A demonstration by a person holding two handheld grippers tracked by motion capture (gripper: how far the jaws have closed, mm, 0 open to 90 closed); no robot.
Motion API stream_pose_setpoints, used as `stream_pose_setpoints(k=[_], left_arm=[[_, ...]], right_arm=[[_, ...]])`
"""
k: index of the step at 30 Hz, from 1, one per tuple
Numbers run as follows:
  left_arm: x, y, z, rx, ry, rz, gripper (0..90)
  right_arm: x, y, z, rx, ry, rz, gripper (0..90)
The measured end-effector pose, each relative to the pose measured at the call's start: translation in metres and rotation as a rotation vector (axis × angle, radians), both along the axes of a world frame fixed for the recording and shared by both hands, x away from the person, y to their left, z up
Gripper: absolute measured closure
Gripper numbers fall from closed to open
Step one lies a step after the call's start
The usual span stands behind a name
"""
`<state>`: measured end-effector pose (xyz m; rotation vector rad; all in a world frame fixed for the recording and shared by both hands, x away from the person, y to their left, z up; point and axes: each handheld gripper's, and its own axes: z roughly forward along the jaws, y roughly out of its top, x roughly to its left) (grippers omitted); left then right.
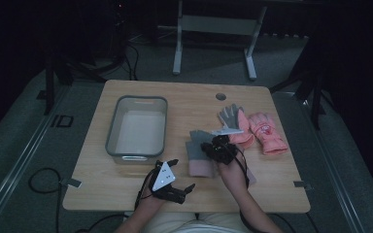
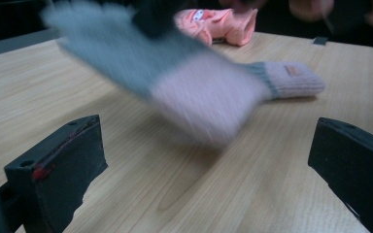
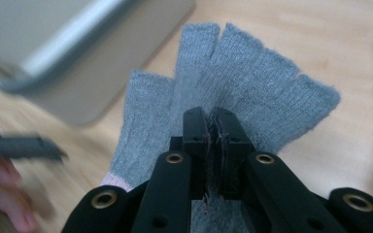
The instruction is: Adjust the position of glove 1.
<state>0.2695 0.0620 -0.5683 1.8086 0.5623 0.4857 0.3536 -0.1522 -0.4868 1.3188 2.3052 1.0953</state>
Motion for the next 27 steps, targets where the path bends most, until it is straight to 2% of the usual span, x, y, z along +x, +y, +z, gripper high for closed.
stream_pose_setpoints(k=[2, 3, 5, 8, 14, 19, 22, 23, 27], left_arm=[[0.0, -0.001, 0.0, 0.006, -0.002, -0.004, 0.0], [0.0, -0.002, 0.0, 0.009, -0.003, -0.003, 0.0], [-0.001, -0.002, 0.0, 0.011, -0.005, -0.007, 0.0], [0.0, -0.002, 0.0, 0.007, 0.0, -0.004, 0.0], [0.0, -0.002, 0.0, 0.01, -0.003, -0.003, 0.0], [0.0, -0.001, 0.0, 0.008, -0.001, -0.005, 0.0], [0.0, -0.001, 0.0, 0.008, 0.0, -0.005, 0.0], [0.0, -0.001, 0.0, 0.008, 0.0, -0.005, 0.0], [0.0, -0.001, 0.0, 0.007, 0.002, -0.008, 0.0]], right_arm=[[-0.002, 0.001, -0.006, -0.009, 0.018, 0.003, 84.9], [-0.005, 0.003, -0.016, -0.011, 0.043, -0.005, 84.9], [-0.007, 0.004, -0.021, -0.025, 0.048, -0.004, 84.9], [-0.01, 0.008, -0.031, -0.019, 0.08, -0.011, 84.9], [-0.008, 0.013, -0.046, -0.044, 0.099, -0.016, 83.6], [-0.002, 0.018, -0.061, -0.069, 0.096, 0.022, 74.1], [-0.002, 0.017, -0.062, -0.066, 0.091, 0.02, 72.6], [-0.002, 0.018, -0.062, -0.067, 0.091, 0.015, 69.4], [-0.002, 0.014, -0.054, -0.048, 0.084, 0.014, 64.1]])
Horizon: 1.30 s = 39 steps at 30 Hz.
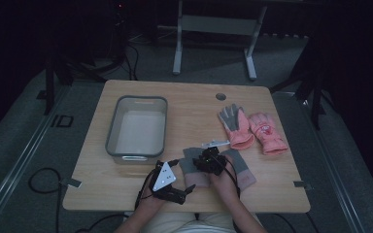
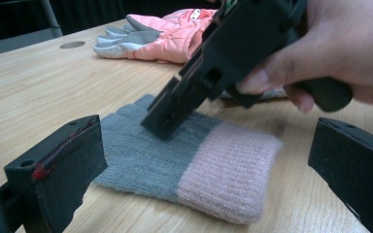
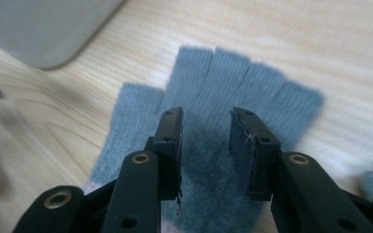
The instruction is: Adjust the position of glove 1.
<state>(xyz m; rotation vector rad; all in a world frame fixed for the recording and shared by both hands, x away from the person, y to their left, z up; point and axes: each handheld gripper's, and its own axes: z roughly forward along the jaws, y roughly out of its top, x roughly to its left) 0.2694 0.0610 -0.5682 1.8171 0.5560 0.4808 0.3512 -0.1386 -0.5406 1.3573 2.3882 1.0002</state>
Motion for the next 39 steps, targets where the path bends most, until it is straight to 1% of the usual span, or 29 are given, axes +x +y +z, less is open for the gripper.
stream_pose_setpoints(k=[2, 4, 5, 6, 7, 9, 11, 12, 13, 14, 17, 19, 22, 23, 24, 25, 26, 27, 28, 30, 31, 32, 34, 36, 37, 38, 39], left_arm=[[0.0, 0.0, 0.0, 0.0, 0.0, -0.001, 0.0], [0.0, 0.0, 0.0, 0.002, 0.001, -0.002, 0.0], [0.0, 0.0, 0.0, 0.001, 0.001, -0.003, 0.0], [0.0, 0.0, 0.0, 0.001, 0.001, -0.003, 0.0], [0.0, 0.0, 0.0, 0.001, 0.002, -0.003, 0.0], [0.001, 0.0, 0.0, 0.001, 0.002, -0.005, 0.0], [0.001, 0.0, 0.0, 0.001, 0.002, -0.004, 0.0], [0.001, 0.0, 0.0, 0.002, 0.002, -0.004, 0.0], [0.001, 0.0, 0.0, 0.001, 0.003, -0.002, 0.0], [0.001, 0.0, 0.0, 0.001, 0.002, -0.002, 0.0], [0.0, 0.0, 0.0, 0.002, 0.001, -0.002, 0.0], [0.0, 0.0, 0.0, 0.001, 0.001, -0.002, 0.0], [0.001, 0.0, 0.0, 0.0, 0.002, -0.001, 0.0], [0.001, 0.0, 0.0, 0.0, 0.003, 0.0, 0.0], [0.0, 0.0, 0.0, 0.001, 0.002, 0.0, 0.0], [0.0, 0.0, 0.0, 0.003, 0.0, 0.0, 0.0], [0.0, 0.0, 0.0, 0.004, -0.001, 0.0, 0.0], [0.0, -0.001, 0.0, 0.004, -0.002, 0.001, 0.0], [0.0, 0.0, 0.0, 0.003, -0.002, 0.001, 0.0], [0.0, 0.0, 0.0, 0.001, -0.001, 0.0, 0.0], [0.0, 0.0, 0.0, 0.001, 0.0, -0.001, 0.0], [0.0, 0.0, 0.0, 0.001, 0.0, -0.002, 0.0], [0.0, 0.0, 0.0, 0.002, 0.001, -0.009, 0.0], [0.0, -0.001, 0.0, 0.004, -0.005, -0.011, 0.0], [0.0, -0.001, 0.0, 0.004, -0.005, -0.011, 0.0], [0.0, -0.001, 0.0, 0.007, -0.01, -0.01, 0.0], [-0.001, -0.001, 0.0, 0.007, -0.01, -0.008, 0.0]], right_arm=[[0.001, -0.01, 0.011, 0.041, -0.011, 0.021, 62.7], [0.001, -0.02, 0.02, 0.044, -0.034, 0.035, 61.0], [0.001, -0.026, 0.025, 0.032, -0.057, 0.052, 60.7], [0.0, -0.034, 0.03, 0.002, -0.083, 0.07, 60.6], [-0.001, -0.039, 0.033, -0.008, -0.096, 0.088, 60.8], [-0.002, -0.055, 0.039, -0.025, -0.119, 0.105, 62.7], [-0.002, -0.071, 0.045, -0.041, -0.159, 0.143, 62.9], [-0.002, -0.079, 0.046, -0.057, -0.163, 0.145, 63.9], [-0.001, -0.088, 0.048, -0.066, -0.17, 0.16, 63.8], [-0.001, -0.094, 0.048, -0.066, -0.174, 0.168, 64.0], [0.001, -0.115, 0.044, -0.095, -0.161, 0.196, 64.5], [0.0, -0.124, 0.039, -0.119, -0.149, 0.21, 64.2], [0.002, -0.133, 0.03, -0.136, -0.129, 0.224, 63.9], [0.002, -0.135, 0.026, -0.134, -0.115, 0.223, 63.9], [0.003, -0.136, 0.023, -0.127, -0.101, 0.229, 63.9], [0.004, -0.137, 0.019, -0.106, -0.089, 0.238, 63.9], [0.004, -0.137, 0.016, -0.095, -0.081, 0.247, 63.8], [0.005, -0.136, 0.014, -0.102, -0.079, 0.254, 63.6], [0.006, -0.135, 0.01, -0.119, -0.08, 0.259, 63.5], [0.01, -0.133, 0.004, -0.145, -0.066, 0.256, 63.2], [0.012, -0.133, 0.0, -0.149, -0.059, 0.255, 63.6], [0.013, -0.133, -0.002, -0.137, -0.057, 0.251, 64.8], [0.015, -0.135, -0.003, -0.101, -0.035, 0.228, 67.9], [0.013, -0.136, -0.005, -0.095, -0.046, 0.228, 72.6], [0.013, -0.136, -0.005, -0.095, -0.046, 0.228, 72.6], [0.012, -0.136, -0.005, -0.094, -0.044, 0.225, 75.1], [0.01, -0.135, -0.004, -0.094, -0.033, 0.219, 79.0]])
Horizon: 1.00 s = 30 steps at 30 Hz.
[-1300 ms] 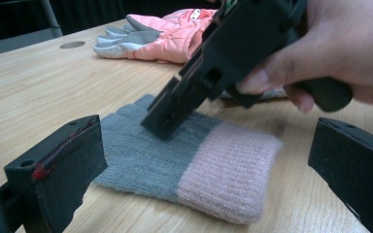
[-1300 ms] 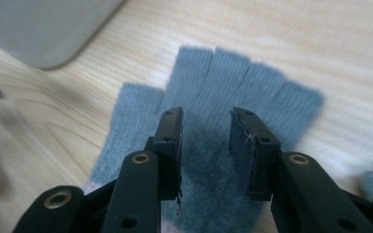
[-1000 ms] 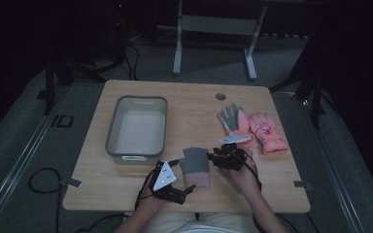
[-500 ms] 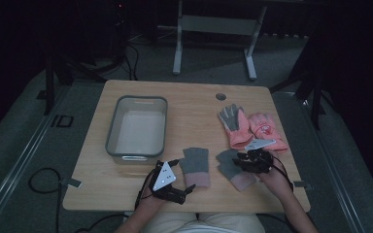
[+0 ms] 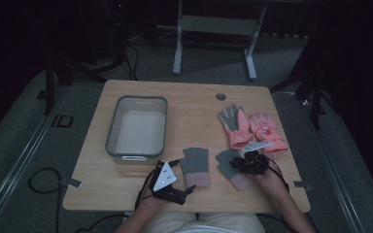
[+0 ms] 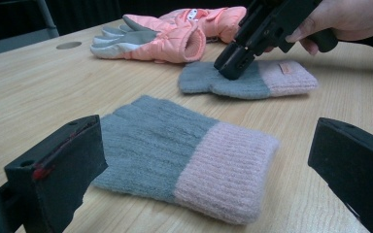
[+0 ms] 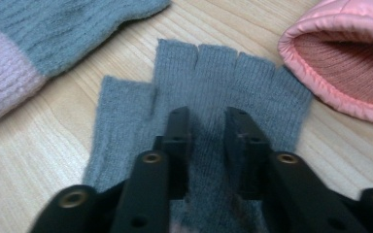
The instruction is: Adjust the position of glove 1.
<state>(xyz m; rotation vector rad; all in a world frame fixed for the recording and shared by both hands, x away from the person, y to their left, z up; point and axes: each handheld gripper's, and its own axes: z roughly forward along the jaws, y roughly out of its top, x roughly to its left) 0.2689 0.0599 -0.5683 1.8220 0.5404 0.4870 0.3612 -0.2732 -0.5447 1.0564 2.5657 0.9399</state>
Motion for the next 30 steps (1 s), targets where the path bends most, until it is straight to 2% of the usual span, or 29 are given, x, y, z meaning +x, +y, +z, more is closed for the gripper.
stream_pose_setpoints(k=[4, 6, 8, 9, 11, 16, 17, 19, 21, 23, 24, 25, 30], left_arm=[[0.0, 0.001, 0.0, -0.009, 0.008, 0.004, 0.0], [0.0, 0.001, 0.0, -0.011, 0.007, 0.003, 0.0], [0.0, 0.001, 0.0, -0.01, 0.004, 0.002, 0.0], [0.0, 0.001, 0.0, -0.009, 0.004, 0.003, 0.0], [0.0, 0.001, 0.0, -0.013, 0.005, 0.002, 0.0], [0.0, 0.001, 0.0, -0.015, 0.005, 0.005, 0.0], [0.0, 0.001, 0.0, -0.015, 0.005, 0.005, 0.0], [0.0, 0.001, 0.0, -0.015, 0.005, -0.001, 0.0], [0.0, 0.001, 0.0, -0.013, 0.002, -0.004, 0.0], [0.0, 0.001, 0.0, -0.013, 0.002, -0.004, 0.0], [0.0, 0.001, 0.0, -0.013, 0.002, -0.004, 0.0], [0.0, 0.001, 0.0, -0.014, 0.004, -0.003, 0.0], [0.001, 0.001, 0.0, -0.01, 0.006, -0.004, 0.0]], right_arm=[[-0.009, 0.007, 0.002, 0.007, 0.035, -0.011, 83.0], [-0.012, 0.009, 0.005, 0.025, 0.057, -0.034, 85.3], [-0.019, 0.01, 0.014, 0.037, 0.032, -0.062, 85.6], [-0.023, 0.009, 0.021, 0.061, 0.023, -0.09, 85.6], [-0.034, 0.007, 0.039, 0.093, -0.024, -0.141, 85.6], [-0.052, 0.001, 0.073, 0.169, -0.078, -0.221, 85.4], [-0.052, 0.001, 0.073, 0.169, -0.078, -0.221, 85.4], [-0.061, -0.001, 0.083, 0.188, -0.098, -0.278, 85.4], [-0.065, -0.003, 0.084, 0.198, -0.108, -0.324, 85.4], [-0.068, -0.004, 0.081, 0.189, -0.094, -0.359, 85.3], [-0.068, -0.004, 0.081, 0.189, -0.094, -0.359, 85.3], [-0.067, -0.006, 0.072, 0.171, -0.075, -0.403, 85.2], [-0.063, -0.009, 0.05, 0.137, -0.058, -0.465, 85.2]])
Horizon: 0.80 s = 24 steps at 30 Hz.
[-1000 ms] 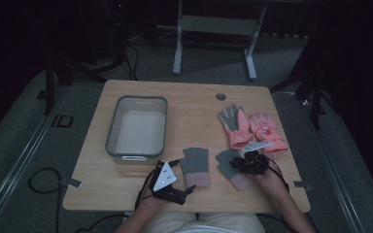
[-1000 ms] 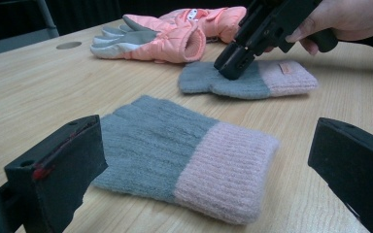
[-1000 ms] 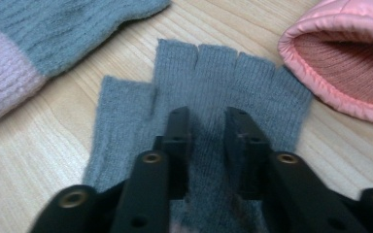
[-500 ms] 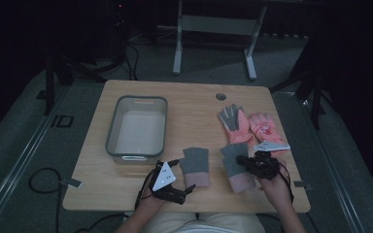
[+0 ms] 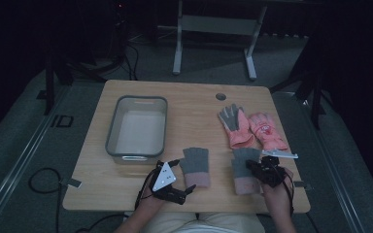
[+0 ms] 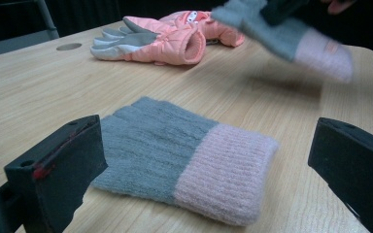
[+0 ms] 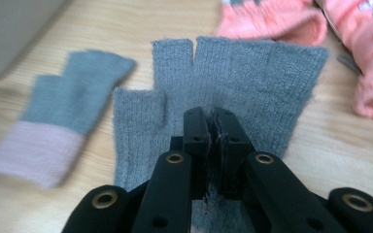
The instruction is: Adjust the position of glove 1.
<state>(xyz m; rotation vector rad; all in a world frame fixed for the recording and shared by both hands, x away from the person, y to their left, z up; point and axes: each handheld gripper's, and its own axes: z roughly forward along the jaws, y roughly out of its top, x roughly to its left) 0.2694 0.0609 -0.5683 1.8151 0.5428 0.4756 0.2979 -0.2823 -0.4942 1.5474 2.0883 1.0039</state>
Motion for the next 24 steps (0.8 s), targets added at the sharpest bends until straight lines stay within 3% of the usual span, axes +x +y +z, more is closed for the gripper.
stream_pose_setpoints(k=[5, 13, 17, 24], left_arm=[[0.0, 0.0, 0.0, 0.001, -0.002, 0.002, 0.0], [0.0, 0.0, 0.0, 0.003, -0.001, 0.0, 0.0], [0.0, 0.0, 0.0, 0.002, -0.001, 0.0, 0.0], [0.0, 0.0, 0.0, 0.004, 0.001, 0.0, 0.0]], right_arm=[[0.007, -0.001, -0.022, -0.04, 0.03, -0.052, 85.2], [0.015, -0.004, -0.041, -0.095, 0.032, -0.117, 81.4], [0.017, -0.005, -0.051, -0.107, 0.045, -0.092, 78.3], [0.021, -0.01, -0.051, -0.101, 0.049, -0.054, 76.4]])
